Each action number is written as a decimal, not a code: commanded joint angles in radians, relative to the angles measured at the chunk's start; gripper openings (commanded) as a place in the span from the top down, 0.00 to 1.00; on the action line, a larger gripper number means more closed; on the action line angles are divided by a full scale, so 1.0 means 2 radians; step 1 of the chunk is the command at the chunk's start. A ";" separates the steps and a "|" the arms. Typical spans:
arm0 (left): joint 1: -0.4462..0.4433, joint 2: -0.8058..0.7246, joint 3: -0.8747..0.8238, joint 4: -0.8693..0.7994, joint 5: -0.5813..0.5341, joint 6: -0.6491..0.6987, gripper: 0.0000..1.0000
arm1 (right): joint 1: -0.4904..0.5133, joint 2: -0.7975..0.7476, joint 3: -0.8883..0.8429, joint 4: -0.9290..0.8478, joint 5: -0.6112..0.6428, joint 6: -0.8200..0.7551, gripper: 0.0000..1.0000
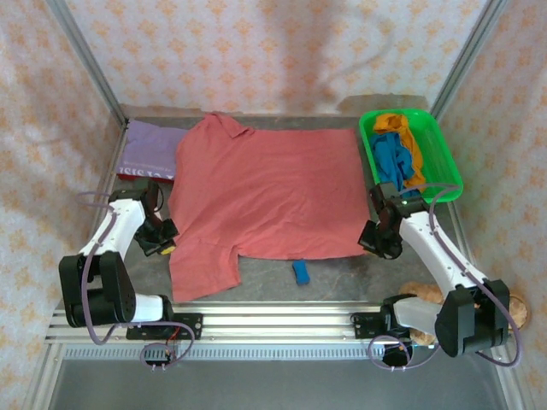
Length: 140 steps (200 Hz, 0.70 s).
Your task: Fold and stack the t-shirts
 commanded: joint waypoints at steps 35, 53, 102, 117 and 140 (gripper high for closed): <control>-0.004 -0.019 0.017 -0.041 -0.003 -0.011 1.00 | 0.003 -0.028 0.018 -0.029 -0.005 -0.003 1.00; -0.004 -0.002 0.042 -0.041 0.003 -0.007 1.00 | 0.003 -0.017 0.034 -0.016 -0.003 -0.002 1.00; -0.004 0.089 0.133 -0.057 0.012 0.015 1.00 | -0.019 0.067 0.073 0.015 0.010 -0.006 1.00; -0.004 0.119 0.160 -0.066 0.008 0.028 1.00 | -0.030 0.090 0.078 0.032 0.008 -0.008 1.00; -0.004 0.162 0.199 -0.083 0.010 0.044 1.00 | -0.041 0.123 0.097 0.044 0.009 -0.014 1.00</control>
